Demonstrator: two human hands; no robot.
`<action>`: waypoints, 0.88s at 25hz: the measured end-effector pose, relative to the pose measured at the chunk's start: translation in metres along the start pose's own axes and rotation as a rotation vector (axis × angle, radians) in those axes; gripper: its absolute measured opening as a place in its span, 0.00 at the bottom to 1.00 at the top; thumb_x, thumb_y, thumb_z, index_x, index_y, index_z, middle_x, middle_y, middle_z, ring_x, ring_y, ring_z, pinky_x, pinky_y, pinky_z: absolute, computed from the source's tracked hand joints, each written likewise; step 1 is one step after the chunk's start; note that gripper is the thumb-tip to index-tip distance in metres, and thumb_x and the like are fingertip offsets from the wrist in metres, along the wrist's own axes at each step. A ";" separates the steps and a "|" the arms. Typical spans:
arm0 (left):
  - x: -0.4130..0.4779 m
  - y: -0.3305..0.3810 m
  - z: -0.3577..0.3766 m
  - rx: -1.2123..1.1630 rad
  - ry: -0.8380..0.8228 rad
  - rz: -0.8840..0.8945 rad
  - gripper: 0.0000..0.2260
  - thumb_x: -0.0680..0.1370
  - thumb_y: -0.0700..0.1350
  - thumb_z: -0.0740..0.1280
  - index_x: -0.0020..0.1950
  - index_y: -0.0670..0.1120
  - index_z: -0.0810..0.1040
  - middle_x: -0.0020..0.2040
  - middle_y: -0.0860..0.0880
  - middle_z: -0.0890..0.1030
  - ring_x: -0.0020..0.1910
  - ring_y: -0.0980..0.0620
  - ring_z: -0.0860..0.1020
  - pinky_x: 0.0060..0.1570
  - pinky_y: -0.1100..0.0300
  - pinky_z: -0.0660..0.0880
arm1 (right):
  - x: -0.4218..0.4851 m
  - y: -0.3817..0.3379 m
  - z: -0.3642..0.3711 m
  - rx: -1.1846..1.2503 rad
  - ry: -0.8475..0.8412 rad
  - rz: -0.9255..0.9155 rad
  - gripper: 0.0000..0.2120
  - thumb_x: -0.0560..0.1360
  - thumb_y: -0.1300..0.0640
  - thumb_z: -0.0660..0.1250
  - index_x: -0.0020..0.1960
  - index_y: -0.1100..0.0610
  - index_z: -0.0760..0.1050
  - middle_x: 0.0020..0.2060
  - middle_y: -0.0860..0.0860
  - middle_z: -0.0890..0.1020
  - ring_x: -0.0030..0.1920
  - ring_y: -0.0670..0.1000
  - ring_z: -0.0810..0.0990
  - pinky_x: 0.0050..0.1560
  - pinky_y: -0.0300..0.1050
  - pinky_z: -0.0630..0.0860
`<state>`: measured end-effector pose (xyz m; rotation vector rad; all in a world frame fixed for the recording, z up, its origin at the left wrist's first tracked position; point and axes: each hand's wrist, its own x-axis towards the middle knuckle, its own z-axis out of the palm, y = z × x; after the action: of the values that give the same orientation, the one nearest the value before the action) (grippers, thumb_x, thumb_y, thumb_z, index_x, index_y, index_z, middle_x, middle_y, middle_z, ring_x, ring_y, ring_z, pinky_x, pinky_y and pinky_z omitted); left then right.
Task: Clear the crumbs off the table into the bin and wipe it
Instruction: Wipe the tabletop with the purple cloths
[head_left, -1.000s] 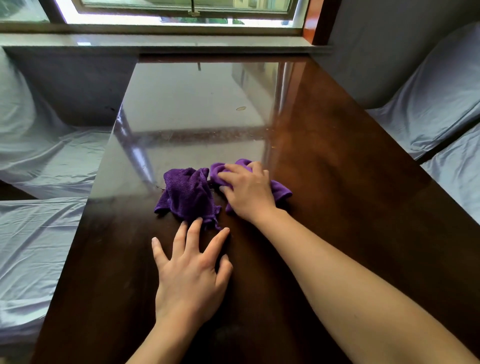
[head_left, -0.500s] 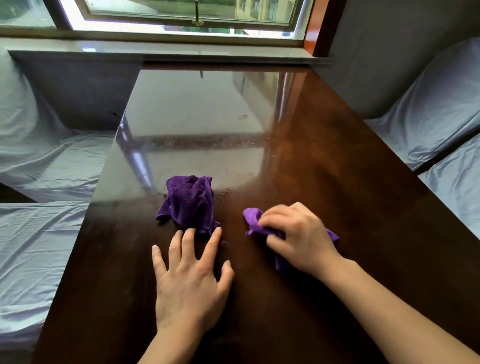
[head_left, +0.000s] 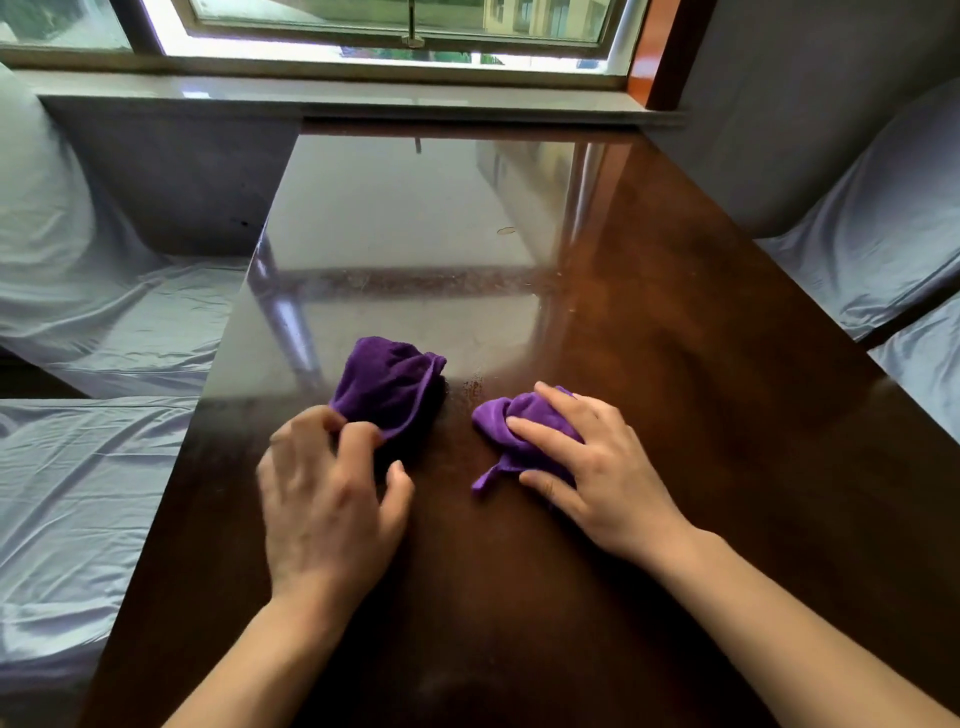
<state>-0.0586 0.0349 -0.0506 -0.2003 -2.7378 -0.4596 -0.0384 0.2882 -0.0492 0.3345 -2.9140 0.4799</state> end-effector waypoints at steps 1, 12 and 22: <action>0.004 0.002 0.004 0.004 -0.007 0.104 0.17 0.70 0.55 0.64 0.54 0.47 0.77 0.59 0.41 0.71 0.60 0.38 0.69 0.62 0.38 0.67 | 0.003 0.001 0.003 -0.028 0.023 -0.007 0.22 0.75 0.46 0.69 0.68 0.44 0.75 0.72 0.52 0.72 0.67 0.61 0.71 0.66 0.57 0.70; 0.019 0.000 0.025 0.041 -0.186 0.062 0.25 0.72 0.56 0.58 0.68 0.51 0.73 0.74 0.42 0.63 0.77 0.41 0.55 0.70 0.36 0.60 | 0.083 -0.037 0.019 0.177 0.086 -0.080 0.14 0.70 0.58 0.75 0.56 0.55 0.83 0.59 0.51 0.83 0.58 0.58 0.79 0.62 0.53 0.71; 0.016 -0.004 0.026 -0.071 0.002 0.140 0.19 0.70 0.47 0.63 0.59 0.44 0.80 0.69 0.37 0.71 0.72 0.37 0.65 0.63 0.39 0.67 | -0.036 0.019 -0.002 -0.073 0.105 -0.182 0.12 0.74 0.48 0.71 0.57 0.46 0.81 0.63 0.50 0.80 0.56 0.61 0.78 0.53 0.57 0.76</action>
<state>-0.0822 0.0411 -0.0688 -0.4069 -2.6849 -0.5173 -0.0083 0.3129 -0.0601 0.5408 -2.7578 0.3506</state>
